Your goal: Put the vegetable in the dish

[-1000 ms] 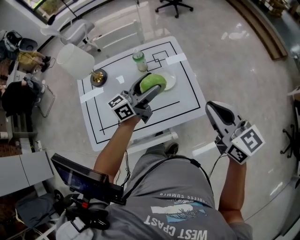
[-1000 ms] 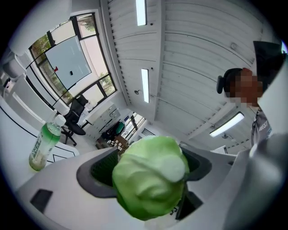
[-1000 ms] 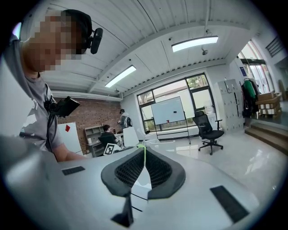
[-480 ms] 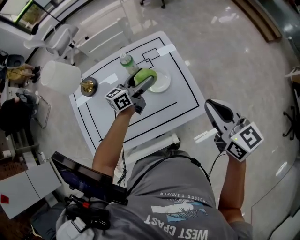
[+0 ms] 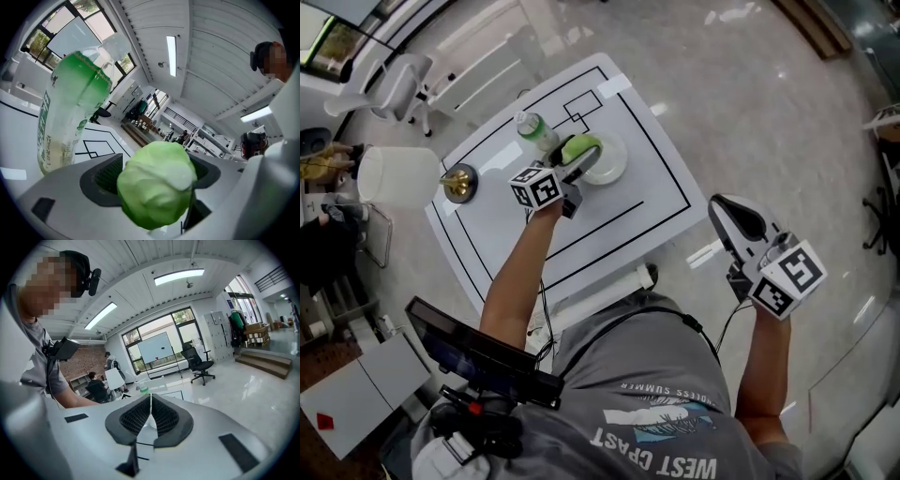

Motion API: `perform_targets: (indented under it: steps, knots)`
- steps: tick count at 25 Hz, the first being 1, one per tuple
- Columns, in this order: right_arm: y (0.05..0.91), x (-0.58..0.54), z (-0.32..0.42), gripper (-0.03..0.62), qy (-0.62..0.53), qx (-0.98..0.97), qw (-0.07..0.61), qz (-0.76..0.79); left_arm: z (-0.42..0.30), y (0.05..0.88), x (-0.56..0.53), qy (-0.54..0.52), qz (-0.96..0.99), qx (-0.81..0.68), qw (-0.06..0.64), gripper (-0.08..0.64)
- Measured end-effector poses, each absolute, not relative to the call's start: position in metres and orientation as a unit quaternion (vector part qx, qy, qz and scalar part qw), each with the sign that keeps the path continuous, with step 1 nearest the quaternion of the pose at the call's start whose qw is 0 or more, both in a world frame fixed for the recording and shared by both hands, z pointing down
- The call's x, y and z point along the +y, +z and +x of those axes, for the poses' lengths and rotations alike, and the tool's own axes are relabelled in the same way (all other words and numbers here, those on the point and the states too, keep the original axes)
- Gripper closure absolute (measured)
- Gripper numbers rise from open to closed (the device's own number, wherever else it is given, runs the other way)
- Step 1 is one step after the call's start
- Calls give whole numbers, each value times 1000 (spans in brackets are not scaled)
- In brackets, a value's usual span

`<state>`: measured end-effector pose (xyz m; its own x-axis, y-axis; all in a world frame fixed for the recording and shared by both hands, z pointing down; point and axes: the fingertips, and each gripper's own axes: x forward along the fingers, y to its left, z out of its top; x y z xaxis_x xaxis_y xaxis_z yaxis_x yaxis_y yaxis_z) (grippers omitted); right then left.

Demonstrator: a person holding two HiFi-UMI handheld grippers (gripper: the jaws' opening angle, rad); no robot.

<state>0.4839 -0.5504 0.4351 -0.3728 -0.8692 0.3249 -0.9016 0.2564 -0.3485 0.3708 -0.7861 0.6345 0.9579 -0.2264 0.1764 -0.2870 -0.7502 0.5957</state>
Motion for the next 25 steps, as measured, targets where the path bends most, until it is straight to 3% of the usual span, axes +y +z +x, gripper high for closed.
perform_targets:
  steps: [10, 16, 25]
  knots:
    - [447, -544, 495, 581, 269, -775, 35, 570, 384, 674, -784, 162, 948, -149, 231, 153]
    - [454, -540, 498, 581, 280, -771, 36, 571, 389, 697, -781, 254, 944, -171, 125, 153]
    - [467, -536, 497, 581, 294, -767, 43, 569, 406, 701, -781, 312, 932, -174, -61, 154]
